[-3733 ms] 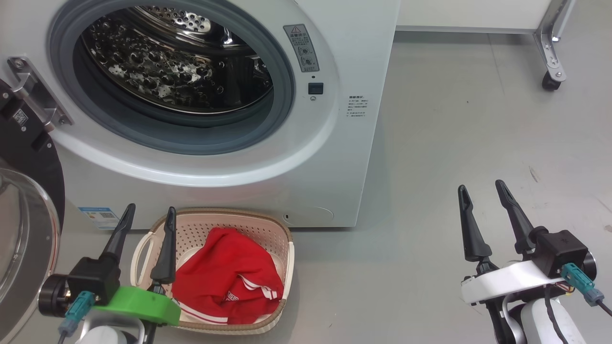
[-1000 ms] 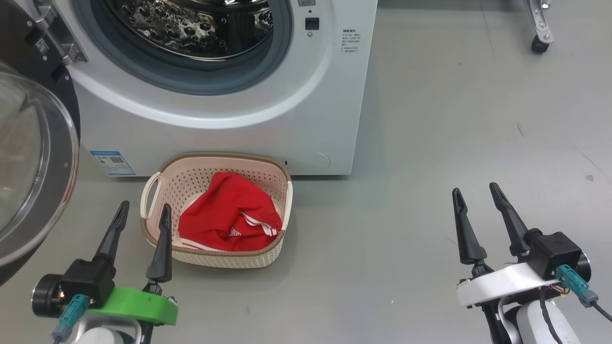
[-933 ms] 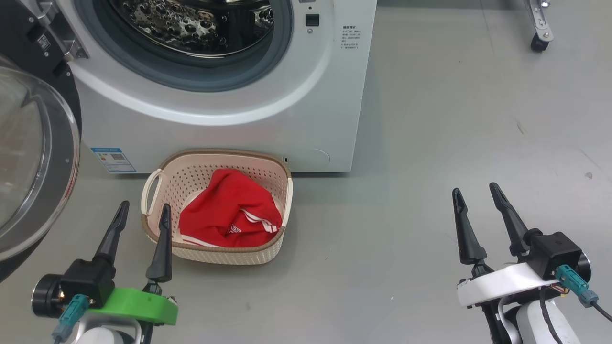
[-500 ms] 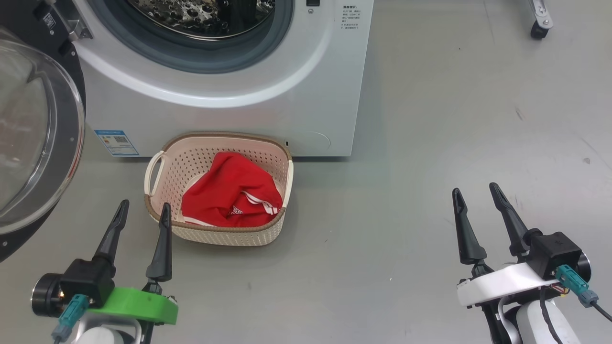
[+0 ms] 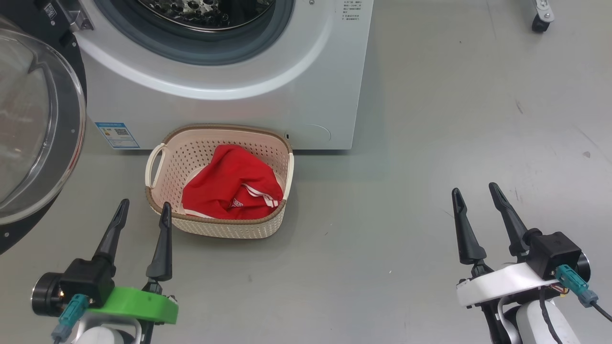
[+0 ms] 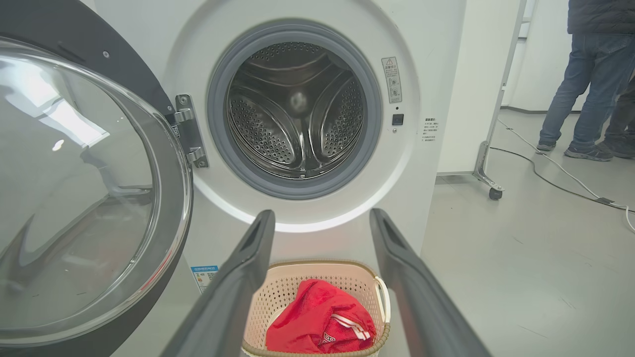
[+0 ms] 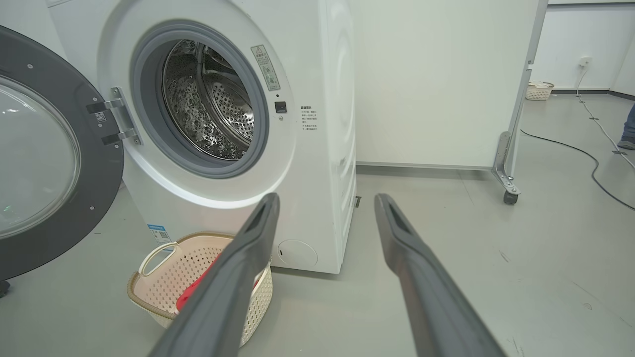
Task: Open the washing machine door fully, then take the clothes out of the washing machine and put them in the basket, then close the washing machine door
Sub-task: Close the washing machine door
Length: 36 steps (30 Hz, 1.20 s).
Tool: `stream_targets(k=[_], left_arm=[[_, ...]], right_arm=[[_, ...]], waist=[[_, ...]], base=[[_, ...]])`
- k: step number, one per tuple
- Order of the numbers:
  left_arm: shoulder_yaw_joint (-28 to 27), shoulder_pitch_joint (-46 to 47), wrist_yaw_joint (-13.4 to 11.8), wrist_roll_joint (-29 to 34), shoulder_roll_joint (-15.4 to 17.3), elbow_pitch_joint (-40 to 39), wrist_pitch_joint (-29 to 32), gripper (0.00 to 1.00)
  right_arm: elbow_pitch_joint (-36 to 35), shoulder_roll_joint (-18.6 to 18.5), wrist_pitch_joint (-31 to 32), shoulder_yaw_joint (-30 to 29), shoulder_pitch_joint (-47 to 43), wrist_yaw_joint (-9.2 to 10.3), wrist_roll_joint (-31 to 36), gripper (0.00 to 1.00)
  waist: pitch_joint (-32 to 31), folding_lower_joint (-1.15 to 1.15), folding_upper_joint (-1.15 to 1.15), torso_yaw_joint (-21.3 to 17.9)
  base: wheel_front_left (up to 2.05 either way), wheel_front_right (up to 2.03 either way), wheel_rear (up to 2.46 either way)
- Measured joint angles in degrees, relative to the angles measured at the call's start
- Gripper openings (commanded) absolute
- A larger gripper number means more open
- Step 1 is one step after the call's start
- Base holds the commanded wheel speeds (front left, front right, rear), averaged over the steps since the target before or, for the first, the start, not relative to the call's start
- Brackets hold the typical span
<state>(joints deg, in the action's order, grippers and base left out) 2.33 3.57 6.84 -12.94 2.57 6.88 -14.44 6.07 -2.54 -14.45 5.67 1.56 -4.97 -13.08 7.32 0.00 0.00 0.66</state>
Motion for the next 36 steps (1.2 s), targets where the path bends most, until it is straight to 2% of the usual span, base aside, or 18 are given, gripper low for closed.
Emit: stream_targets(k=[36], left_arm=[[0.0,0.0,0.0,0.0,-0.1,0.1,0.0,1.0]], right_arm=[[0.2,0.0,0.0,0.2,0.2,0.08,-0.1,1.0]], waist=[[0.3,0.0,0.0,0.4]], base=[[0.0,0.0,0.0]])
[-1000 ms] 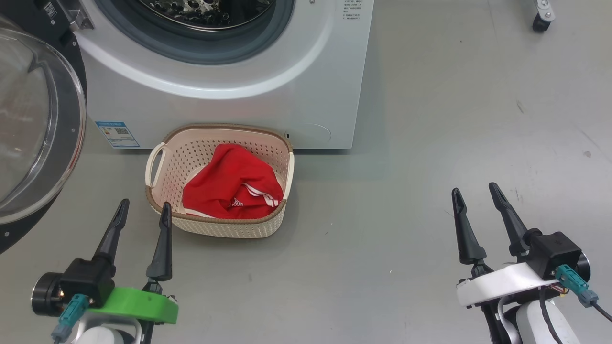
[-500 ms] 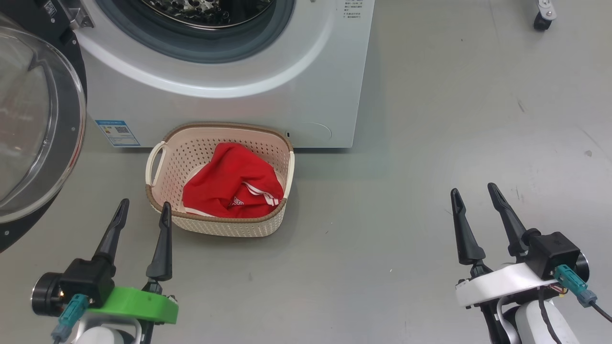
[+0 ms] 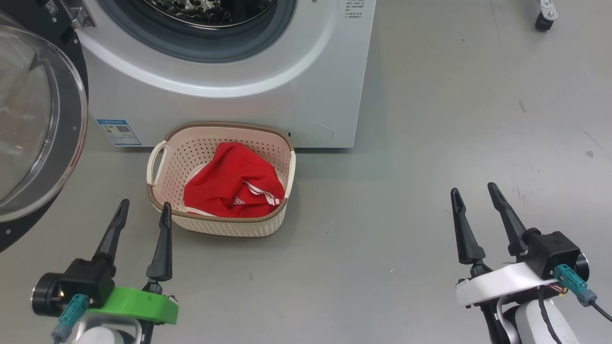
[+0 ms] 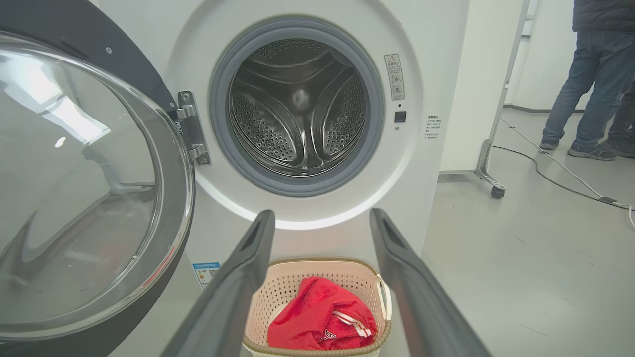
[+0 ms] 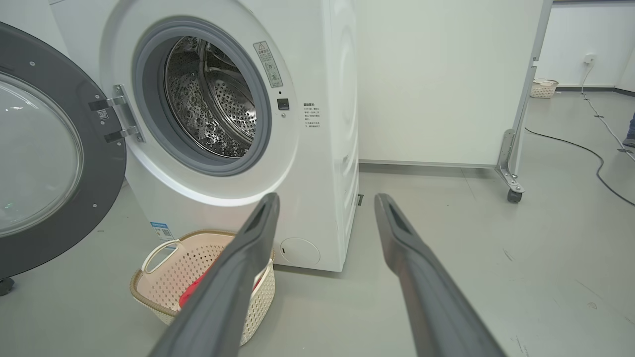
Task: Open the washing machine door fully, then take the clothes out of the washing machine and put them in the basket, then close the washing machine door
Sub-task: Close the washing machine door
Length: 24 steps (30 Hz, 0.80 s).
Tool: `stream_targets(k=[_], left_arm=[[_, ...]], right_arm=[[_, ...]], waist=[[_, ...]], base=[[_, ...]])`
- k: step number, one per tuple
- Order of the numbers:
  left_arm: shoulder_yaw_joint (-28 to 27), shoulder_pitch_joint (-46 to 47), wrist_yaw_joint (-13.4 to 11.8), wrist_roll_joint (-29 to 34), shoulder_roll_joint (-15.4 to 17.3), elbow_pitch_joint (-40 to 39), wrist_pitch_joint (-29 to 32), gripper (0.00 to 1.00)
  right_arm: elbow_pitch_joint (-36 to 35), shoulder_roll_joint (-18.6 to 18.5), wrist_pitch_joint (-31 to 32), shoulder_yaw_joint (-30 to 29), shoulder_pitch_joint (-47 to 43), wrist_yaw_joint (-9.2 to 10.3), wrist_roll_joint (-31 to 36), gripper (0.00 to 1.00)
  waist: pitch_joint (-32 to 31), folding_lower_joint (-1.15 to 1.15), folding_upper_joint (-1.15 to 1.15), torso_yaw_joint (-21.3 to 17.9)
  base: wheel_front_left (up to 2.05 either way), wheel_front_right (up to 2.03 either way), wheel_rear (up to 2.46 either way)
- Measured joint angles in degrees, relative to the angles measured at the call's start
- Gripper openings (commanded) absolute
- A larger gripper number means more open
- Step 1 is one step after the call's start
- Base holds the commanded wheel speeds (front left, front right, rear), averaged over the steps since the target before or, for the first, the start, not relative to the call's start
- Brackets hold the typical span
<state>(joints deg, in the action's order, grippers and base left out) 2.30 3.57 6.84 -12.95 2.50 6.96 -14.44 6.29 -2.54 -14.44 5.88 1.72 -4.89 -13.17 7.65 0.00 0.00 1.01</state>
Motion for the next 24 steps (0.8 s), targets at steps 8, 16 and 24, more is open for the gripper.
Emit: stream_targets(k=[8,16,24], left_arm=[[1.5,0.1,0.0,0.0,0.0,0.1,0.0,1.0],[2.6,0.3,0.0,-0.2,-0.1,0.2,0.0,1.0],[1.4,0.3,-1.6,-1.6,-0.1,-0.2,0.0,1.0]], right_arm=[[-0.3,0.0,0.0,-0.6,0.0,0.08,0.0,1.0],[-0.5,-0.1,0.0,-0.3,0.0,0.0,0.1,1.0],[0.0,-1.1,0.0,2.3,0.6,-0.59,1.2,1.0]], waist=[[0.4,0.0,0.0,0.9],[1.5,0.0,0.0,4.0],[2.6,0.0,0.0,8.9]], base=[[0.0,0.0,0.0],[0.0,0.0,0.0],[0.0,0.0,0.0]])
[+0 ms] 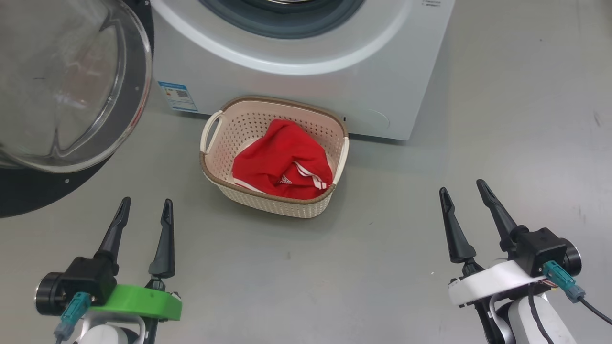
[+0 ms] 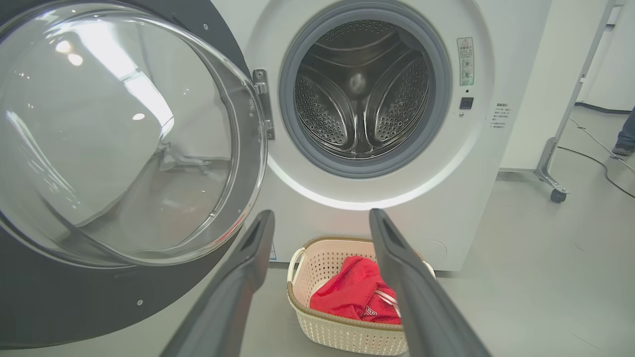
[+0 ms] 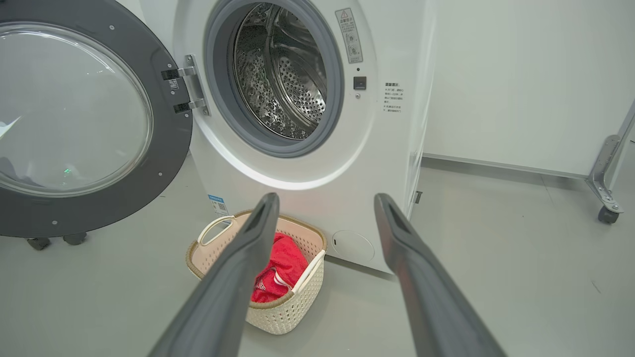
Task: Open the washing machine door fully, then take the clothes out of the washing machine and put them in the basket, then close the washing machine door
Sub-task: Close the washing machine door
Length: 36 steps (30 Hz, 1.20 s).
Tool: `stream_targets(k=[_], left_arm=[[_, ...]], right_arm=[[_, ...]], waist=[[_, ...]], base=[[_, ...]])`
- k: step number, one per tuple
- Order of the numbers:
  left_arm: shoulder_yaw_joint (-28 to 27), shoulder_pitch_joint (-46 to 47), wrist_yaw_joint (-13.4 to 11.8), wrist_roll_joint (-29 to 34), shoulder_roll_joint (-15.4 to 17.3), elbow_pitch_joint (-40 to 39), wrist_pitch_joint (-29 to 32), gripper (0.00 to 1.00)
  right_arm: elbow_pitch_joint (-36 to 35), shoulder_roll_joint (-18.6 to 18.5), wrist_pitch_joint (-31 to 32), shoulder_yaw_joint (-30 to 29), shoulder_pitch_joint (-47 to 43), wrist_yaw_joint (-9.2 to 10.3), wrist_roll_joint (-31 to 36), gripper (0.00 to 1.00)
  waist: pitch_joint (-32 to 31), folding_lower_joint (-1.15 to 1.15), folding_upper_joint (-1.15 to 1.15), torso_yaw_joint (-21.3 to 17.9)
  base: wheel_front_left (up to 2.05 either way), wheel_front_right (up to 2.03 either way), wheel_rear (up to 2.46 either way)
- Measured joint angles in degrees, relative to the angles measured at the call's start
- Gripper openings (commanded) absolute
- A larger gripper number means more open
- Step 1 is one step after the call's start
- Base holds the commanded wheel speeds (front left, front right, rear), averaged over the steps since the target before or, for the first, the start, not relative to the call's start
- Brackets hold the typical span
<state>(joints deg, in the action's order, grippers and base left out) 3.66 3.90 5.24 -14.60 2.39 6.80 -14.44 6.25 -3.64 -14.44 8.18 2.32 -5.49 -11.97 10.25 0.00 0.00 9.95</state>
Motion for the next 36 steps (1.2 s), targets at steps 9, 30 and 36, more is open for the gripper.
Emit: stream_targets(k=[9,30,36], left_arm=[[-1.3,-0.1,-1.5,-0.1,0.0,-0.9,0.0,1.0],[-1.7,-2.1,-1.9,-0.1,-0.1,-1.9,0.0,1.0],[-1.8,-2.4,-1.9,-0.1,-0.1,-2.2,0.0,1.0]], right_arm=[[1.7,-0.2,0.0,2.3,2.2,-0.6,0.5,1.0],[3.2,0.0,0.0,4.4,2.2,-1.09,-1.2,1.0],[3.3,0.0,0.0,4.6,2.2,-1.16,-1.3,1.0]], waist=[[0.3,0.01,0.0,6.1],[-2.7,0.01,0.0,20.5],[-3.0,0.0,0.0,21.4]], base=[[0.0,0.0,0.0],[0.0,0.0,0.0],[0.0,0.0,0.0]])
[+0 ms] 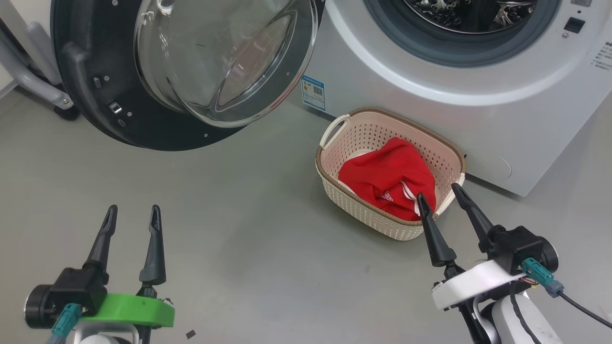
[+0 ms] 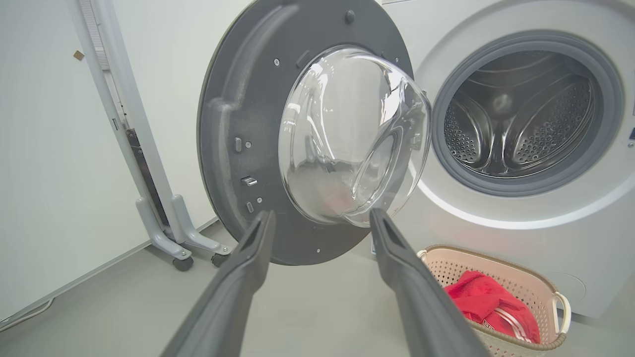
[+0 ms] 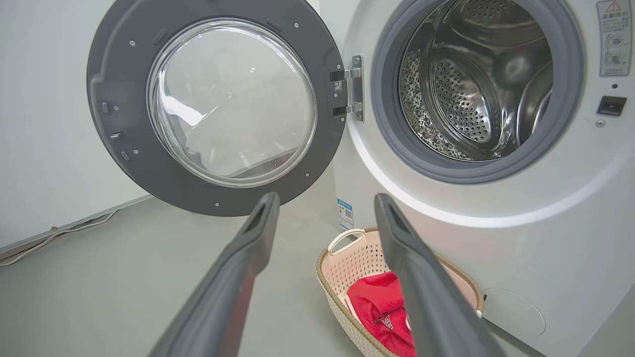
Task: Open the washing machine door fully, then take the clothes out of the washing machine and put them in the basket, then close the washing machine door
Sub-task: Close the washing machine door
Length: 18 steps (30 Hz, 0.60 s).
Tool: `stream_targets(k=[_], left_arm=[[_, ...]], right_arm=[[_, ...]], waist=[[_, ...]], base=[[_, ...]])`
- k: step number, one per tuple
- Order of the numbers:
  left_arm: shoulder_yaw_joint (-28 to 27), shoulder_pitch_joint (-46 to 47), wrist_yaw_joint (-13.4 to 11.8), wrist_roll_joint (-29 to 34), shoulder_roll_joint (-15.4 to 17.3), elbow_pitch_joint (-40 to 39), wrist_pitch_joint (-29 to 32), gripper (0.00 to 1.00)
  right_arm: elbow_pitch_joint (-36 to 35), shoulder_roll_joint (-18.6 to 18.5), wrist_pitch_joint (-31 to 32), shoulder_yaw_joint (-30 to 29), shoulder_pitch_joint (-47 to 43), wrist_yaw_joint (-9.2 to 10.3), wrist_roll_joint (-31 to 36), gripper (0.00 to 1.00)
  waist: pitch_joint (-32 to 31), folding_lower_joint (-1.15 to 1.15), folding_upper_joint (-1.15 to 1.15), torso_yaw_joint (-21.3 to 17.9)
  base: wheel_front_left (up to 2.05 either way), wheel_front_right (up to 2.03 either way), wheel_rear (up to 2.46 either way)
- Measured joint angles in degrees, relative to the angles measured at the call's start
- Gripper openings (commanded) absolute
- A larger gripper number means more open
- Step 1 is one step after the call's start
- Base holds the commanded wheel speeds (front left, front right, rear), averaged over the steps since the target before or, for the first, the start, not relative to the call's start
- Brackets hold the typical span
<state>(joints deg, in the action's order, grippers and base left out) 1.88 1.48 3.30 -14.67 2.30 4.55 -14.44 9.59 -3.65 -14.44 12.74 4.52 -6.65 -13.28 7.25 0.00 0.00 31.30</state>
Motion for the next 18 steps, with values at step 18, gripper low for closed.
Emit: stream_targets(k=[18], left_arm=[[0.1,-0.2,0.0,0.0,0.0,-0.2,0.0,1.0]], right_arm=[[0.1,0.0,0.0,-0.4,0.0,-0.02,-0.4,1.0]], waist=[[-0.5,0.0,0.0,0.1]], base=[[0.0,0.0,0.0]])
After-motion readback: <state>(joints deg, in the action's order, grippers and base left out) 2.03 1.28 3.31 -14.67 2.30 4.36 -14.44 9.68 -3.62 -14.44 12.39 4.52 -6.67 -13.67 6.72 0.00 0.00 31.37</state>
